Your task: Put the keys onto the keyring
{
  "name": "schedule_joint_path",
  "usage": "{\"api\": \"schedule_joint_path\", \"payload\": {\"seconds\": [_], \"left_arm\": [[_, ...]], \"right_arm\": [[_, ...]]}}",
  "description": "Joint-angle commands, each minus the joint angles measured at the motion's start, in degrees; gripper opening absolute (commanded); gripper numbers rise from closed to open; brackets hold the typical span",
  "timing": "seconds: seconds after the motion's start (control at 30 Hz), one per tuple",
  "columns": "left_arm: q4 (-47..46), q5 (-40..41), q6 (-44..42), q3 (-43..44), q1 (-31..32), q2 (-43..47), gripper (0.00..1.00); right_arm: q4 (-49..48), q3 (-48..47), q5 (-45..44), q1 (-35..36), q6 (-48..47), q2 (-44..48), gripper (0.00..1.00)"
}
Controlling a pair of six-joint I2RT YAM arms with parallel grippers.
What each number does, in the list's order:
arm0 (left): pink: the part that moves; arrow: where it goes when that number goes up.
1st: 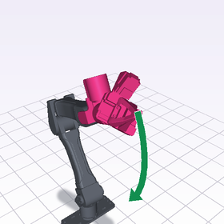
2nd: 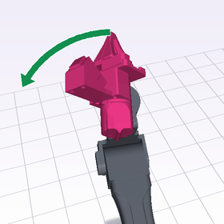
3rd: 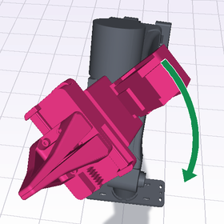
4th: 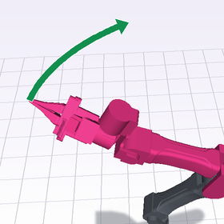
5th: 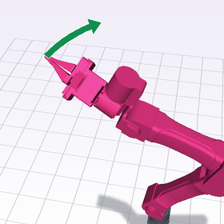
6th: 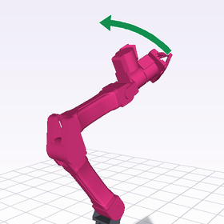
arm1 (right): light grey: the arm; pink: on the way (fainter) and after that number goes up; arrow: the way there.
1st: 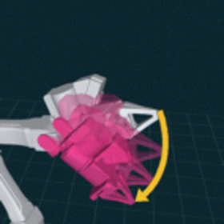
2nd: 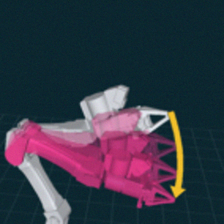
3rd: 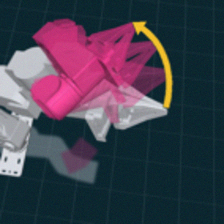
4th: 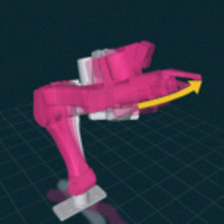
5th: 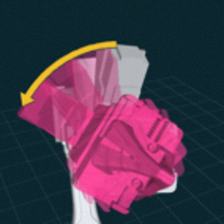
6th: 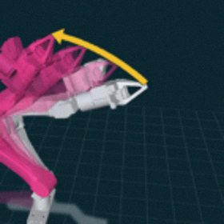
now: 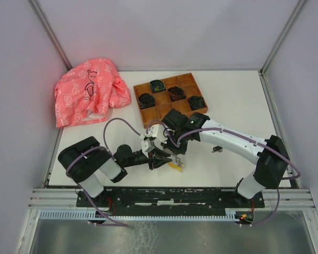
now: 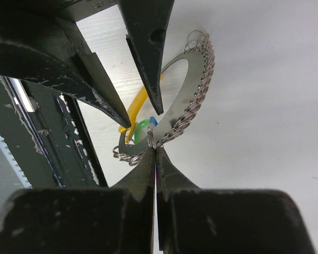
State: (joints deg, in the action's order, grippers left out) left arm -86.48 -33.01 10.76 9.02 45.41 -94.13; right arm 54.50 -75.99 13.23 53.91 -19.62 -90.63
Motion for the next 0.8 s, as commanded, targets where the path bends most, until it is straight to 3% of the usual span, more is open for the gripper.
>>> {"api": "schedule_joint_path", "payload": {"seconds": [0.0, 0.77], "left_arm": [[-12.58, -0.55, 1.74, 1.83, 0.15, -1.93, 0.37], [-12.58, 2.87, 2.94, 0.91, 0.15, 5.37, 0.31]], "right_arm": [[0.76, -2.59, 0.93, 1.13, -2.02, -0.31, 0.01], [-1.99, -0.13, 4.05, 1.29, -3.75, 1.93, 0.01]]}}
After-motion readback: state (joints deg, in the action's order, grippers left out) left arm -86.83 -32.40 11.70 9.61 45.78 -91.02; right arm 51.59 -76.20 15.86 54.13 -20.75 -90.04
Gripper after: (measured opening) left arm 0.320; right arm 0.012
